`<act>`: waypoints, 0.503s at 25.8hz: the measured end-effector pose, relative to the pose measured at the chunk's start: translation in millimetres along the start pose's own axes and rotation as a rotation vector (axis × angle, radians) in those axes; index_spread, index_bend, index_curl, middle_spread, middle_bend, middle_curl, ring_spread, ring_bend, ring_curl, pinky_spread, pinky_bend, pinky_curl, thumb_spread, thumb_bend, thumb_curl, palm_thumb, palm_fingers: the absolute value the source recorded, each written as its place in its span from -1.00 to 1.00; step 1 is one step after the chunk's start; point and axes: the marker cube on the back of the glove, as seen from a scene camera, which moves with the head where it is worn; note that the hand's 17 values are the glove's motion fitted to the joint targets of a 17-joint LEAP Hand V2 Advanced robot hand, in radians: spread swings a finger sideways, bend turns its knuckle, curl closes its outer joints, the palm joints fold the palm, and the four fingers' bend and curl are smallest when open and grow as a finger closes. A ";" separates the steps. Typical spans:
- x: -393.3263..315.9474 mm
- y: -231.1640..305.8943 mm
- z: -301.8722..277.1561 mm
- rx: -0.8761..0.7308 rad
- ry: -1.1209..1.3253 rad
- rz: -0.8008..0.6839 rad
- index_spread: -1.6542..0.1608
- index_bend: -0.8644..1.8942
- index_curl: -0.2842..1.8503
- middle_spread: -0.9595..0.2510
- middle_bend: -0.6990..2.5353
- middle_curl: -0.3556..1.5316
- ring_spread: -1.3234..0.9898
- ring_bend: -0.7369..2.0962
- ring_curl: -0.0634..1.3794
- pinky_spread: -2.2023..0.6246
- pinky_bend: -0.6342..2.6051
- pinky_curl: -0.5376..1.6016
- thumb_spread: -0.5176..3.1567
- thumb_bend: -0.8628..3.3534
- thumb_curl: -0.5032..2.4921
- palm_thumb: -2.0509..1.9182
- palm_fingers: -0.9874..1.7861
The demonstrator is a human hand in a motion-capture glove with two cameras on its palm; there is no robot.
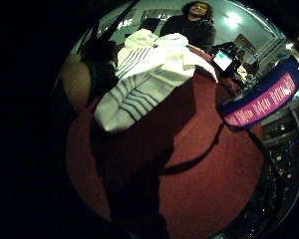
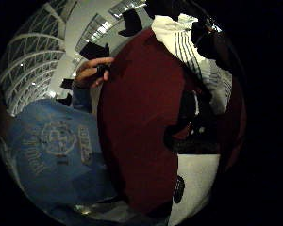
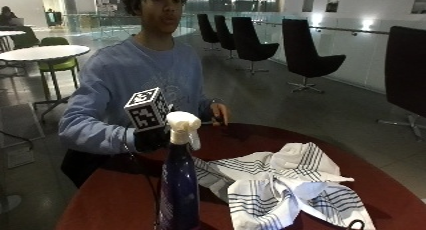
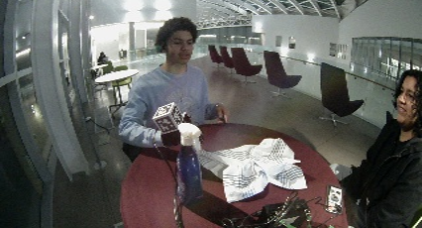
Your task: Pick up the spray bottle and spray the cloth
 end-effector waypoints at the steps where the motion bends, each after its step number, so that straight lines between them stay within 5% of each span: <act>1: -0.1 0.5 -0.6 -0.003 -0.001 0.004 0.66 -0.24 -0.68 0.52 -0.34 -0.50 0.12 -0.13 -0.76 0.61 -0.44 -0.44 -0.54 -0.39 -0.57 0.35 0.40; 13: -3.1 2.9 -16.2 -0.027 -0.008 0.063 0.46 -0.33 -0.58 0.46 -0.30 -0.34 0.11 -0.14 -0.55 0.67 -0.44 -0.29 -0.27 -0.38 -0.49 0.41 0.24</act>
